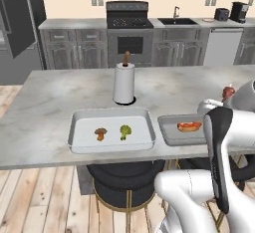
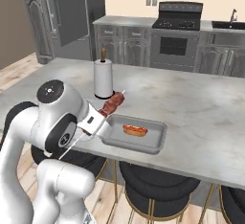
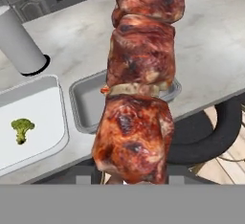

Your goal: Place the cold items (broccoli and mushroom) from the fridge in one tupperware on the dining counter. Place the warm items (hot dog and kebab skewer) in the stove area in another tupperware.

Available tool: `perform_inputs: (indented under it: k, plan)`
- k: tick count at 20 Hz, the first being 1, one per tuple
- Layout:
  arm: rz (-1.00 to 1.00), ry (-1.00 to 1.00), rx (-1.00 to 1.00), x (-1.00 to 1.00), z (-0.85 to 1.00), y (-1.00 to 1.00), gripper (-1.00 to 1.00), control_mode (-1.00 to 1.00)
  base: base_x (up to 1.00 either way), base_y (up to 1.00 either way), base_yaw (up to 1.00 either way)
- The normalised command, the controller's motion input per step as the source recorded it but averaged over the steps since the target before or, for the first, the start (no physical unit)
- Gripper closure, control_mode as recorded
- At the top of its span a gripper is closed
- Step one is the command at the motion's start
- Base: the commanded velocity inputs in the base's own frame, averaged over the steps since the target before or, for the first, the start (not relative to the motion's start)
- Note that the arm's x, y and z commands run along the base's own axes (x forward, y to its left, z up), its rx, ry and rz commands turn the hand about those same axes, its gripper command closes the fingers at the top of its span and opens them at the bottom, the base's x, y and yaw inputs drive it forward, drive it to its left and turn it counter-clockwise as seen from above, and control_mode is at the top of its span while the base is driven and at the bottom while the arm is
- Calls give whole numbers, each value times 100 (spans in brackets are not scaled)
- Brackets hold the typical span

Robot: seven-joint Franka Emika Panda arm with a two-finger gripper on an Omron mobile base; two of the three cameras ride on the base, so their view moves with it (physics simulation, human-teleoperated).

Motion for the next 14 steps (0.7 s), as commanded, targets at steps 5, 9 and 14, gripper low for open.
perform_inputs:
  k: [5, 9, 14]
  plan:
    - [58, 49, 7, 98, -4, -24, 100, -100, 0, 0, 0]
    - [81, 46, 0, 75, -19, -2, 100, -100, 0, 0, 0]
    - [81, 31, -8, 54, -28, 0, 100, -100, 0, 0, 0]
